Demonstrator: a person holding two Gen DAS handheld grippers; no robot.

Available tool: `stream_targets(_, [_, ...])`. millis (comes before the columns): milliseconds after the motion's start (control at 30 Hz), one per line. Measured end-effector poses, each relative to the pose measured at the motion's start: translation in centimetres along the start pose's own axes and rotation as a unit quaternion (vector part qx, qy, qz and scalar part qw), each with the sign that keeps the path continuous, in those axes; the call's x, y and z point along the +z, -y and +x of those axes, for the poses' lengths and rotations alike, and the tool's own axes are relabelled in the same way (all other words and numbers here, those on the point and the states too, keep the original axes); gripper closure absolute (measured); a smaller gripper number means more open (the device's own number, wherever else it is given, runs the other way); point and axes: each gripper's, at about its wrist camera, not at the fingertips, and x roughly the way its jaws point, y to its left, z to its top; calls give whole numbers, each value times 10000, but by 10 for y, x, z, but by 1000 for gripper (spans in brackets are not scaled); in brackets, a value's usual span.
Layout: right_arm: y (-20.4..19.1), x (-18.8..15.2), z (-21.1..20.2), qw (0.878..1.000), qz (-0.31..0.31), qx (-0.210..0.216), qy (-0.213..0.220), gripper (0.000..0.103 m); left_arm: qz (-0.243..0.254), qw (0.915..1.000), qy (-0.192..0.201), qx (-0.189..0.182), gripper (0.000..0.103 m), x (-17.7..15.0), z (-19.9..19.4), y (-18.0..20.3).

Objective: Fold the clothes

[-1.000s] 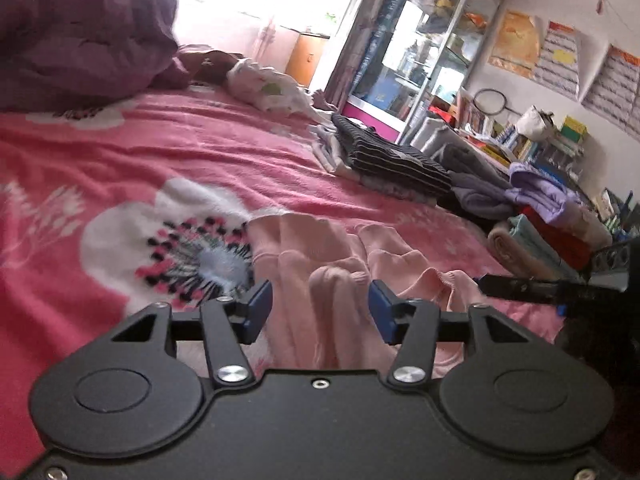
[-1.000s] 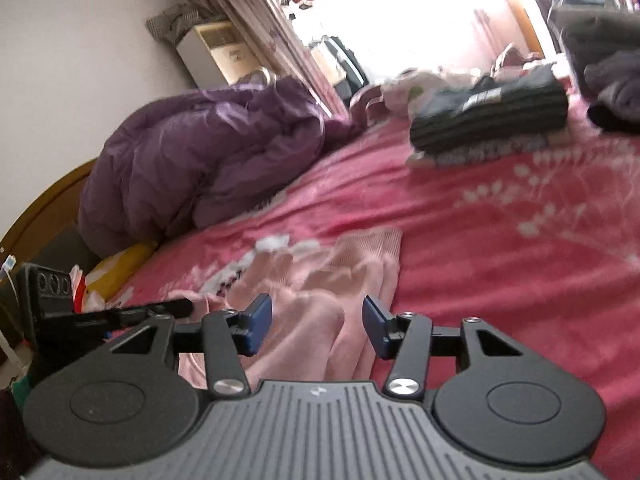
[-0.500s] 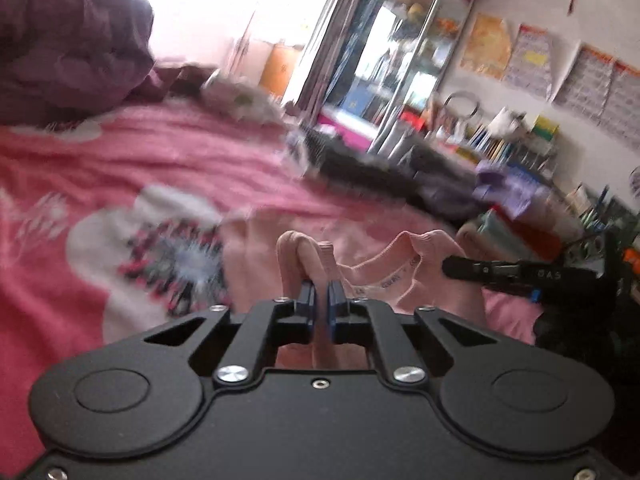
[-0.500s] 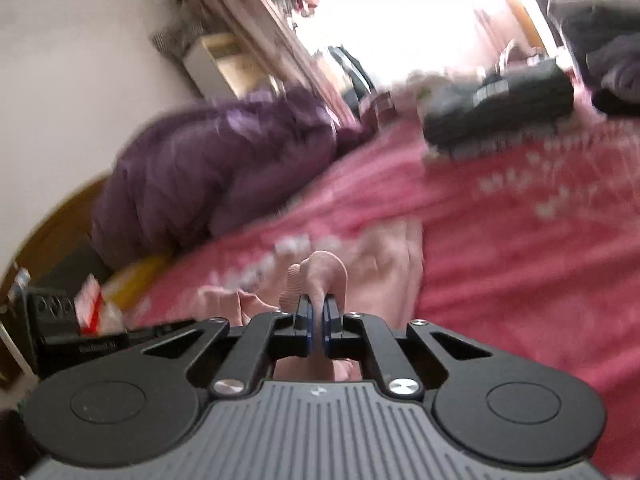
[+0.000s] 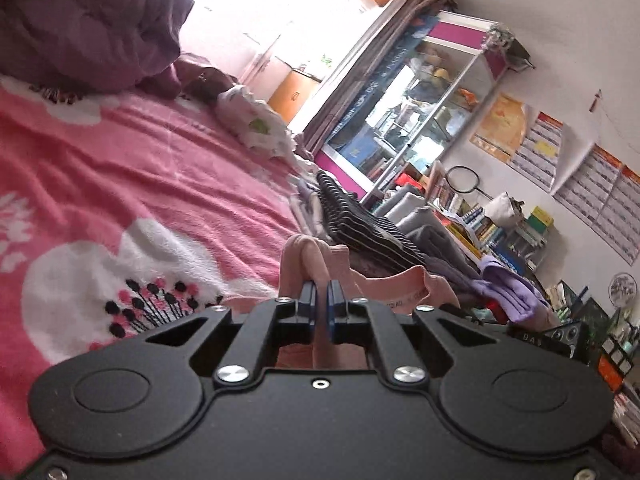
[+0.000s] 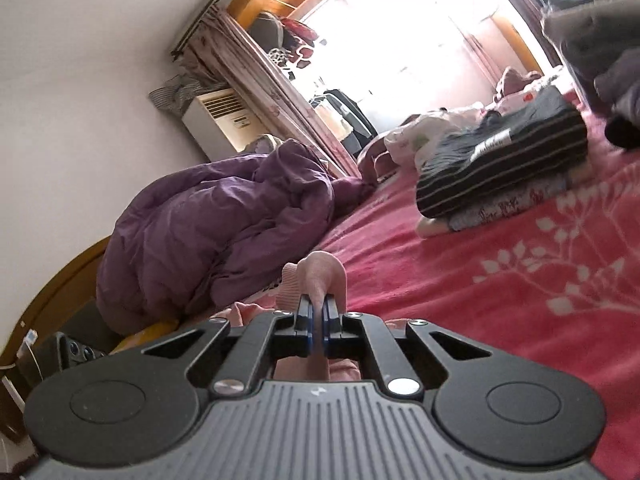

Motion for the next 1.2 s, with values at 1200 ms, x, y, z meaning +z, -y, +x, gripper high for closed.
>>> stream_targets(1200, [18,-18,67,9920,-608,-558,-951,82,164,9941,-613,879,96,-19,37,-18])
